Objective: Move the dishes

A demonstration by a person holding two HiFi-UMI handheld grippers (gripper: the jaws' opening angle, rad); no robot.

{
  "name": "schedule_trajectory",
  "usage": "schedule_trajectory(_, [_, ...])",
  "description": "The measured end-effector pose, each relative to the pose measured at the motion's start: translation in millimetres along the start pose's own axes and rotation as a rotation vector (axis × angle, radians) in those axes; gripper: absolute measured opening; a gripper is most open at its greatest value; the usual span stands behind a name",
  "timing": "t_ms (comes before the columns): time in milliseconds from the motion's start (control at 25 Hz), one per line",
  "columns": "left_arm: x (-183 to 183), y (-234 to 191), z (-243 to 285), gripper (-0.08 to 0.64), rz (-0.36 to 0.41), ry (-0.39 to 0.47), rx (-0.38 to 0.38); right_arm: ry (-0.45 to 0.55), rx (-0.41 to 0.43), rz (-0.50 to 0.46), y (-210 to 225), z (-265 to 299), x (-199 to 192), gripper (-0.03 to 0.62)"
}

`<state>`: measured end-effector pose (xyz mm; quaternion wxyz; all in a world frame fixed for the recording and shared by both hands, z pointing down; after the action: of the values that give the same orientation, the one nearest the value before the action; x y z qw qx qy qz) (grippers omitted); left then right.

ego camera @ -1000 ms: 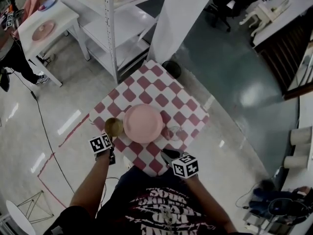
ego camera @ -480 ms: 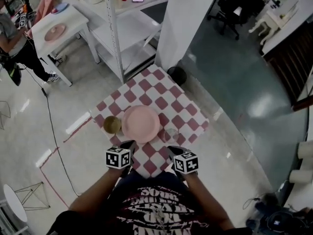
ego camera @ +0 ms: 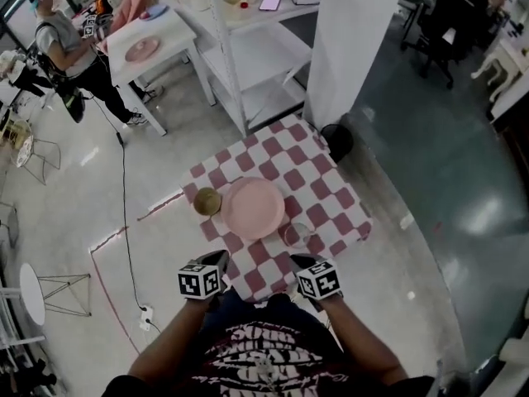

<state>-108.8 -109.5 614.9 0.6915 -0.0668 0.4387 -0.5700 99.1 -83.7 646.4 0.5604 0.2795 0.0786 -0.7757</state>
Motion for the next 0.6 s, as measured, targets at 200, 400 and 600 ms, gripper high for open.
schedule_trajectory(200, [-25, -8, -35, 0.031, -0.036, 0.033, 0.093, -0.022, 0.059, -0.057, -13, 12, -5, 0.043])
schedule_trajectory(400, [-25, -14, -34, 0.031, -0.062, 0.054, 0.075, -0.010, 0.060, -0.064, -26, 12, 2, 0.043])
schedule_trajectory(600, [-9, -21, -20, 0.031, 0.046, -0.001, 0.005, -0.023, -0.023, -0.017, -29, 10, 0, 0.043])
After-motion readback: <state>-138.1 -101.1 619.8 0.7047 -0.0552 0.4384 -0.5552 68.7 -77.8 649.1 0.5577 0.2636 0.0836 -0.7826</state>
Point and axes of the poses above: the fingertips, and each gripper's own axes: z forward along the fingers, y to its right, x out of its top, the point moved 2 cm from there along -z, backward along the fingers, and after that the axes turned 15 degrees about -x, right-handed, at the moved point
